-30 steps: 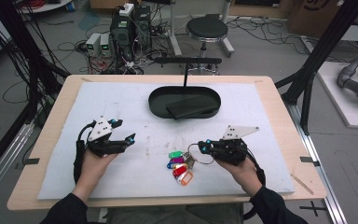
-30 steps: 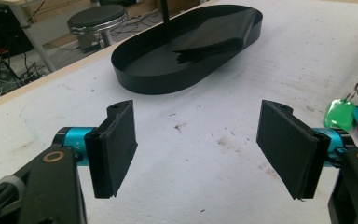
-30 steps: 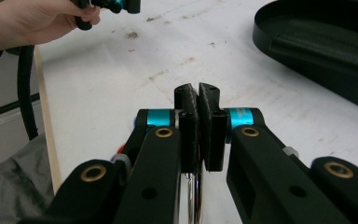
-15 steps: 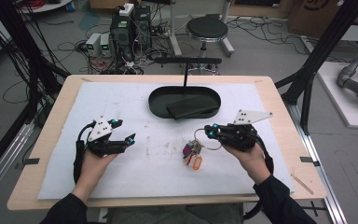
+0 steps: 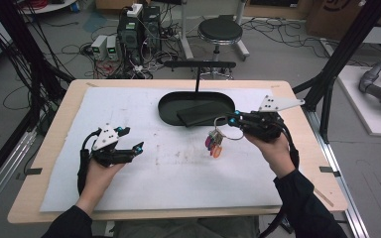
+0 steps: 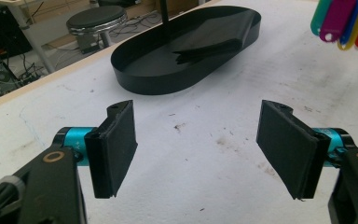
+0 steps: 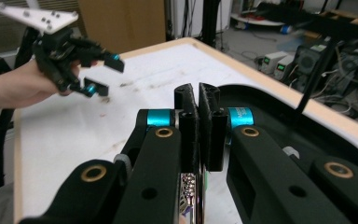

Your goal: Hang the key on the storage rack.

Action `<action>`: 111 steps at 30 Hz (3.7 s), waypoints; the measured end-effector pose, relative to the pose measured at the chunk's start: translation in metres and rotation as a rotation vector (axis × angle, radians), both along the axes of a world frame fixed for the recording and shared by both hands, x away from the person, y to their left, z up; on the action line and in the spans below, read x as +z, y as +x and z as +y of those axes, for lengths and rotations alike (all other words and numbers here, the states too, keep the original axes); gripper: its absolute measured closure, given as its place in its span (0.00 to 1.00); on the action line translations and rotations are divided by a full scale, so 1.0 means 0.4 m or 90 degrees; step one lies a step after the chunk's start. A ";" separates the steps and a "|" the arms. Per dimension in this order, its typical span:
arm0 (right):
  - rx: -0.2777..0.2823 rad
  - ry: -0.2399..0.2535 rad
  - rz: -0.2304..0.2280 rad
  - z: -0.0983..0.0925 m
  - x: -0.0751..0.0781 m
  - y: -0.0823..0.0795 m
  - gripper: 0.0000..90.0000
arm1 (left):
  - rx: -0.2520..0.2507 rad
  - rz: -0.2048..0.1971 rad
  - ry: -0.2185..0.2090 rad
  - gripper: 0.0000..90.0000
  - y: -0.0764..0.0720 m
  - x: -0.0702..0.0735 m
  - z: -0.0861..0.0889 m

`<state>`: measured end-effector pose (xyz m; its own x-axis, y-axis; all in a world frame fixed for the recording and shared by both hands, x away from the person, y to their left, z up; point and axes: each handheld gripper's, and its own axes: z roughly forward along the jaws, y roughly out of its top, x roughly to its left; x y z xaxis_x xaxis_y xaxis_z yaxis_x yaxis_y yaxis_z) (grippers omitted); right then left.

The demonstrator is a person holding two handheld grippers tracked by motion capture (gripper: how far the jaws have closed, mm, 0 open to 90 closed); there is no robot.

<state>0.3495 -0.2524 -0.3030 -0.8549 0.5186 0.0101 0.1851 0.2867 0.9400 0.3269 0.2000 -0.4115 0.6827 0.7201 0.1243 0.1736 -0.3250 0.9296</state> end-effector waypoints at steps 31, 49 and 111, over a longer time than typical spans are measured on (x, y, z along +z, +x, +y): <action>-0.112 0.031 -0.043 -0.025 0.106 0.177 0.97 | -0.015 -0.011 -0.005 0.31 -0.005 0.003 0.001; -0.172 0.023 -0.019 -0.001 0.073 0.289 0.97 | -0.018 -0.012 -0.001 0.31 -0.006 -0.004 0.002; -0.269 0.037 0.003 -0.038 -0.043 0.453 0.94 | 0.000 -0.026 0.029 0.32 -0.070 -0.020 0.032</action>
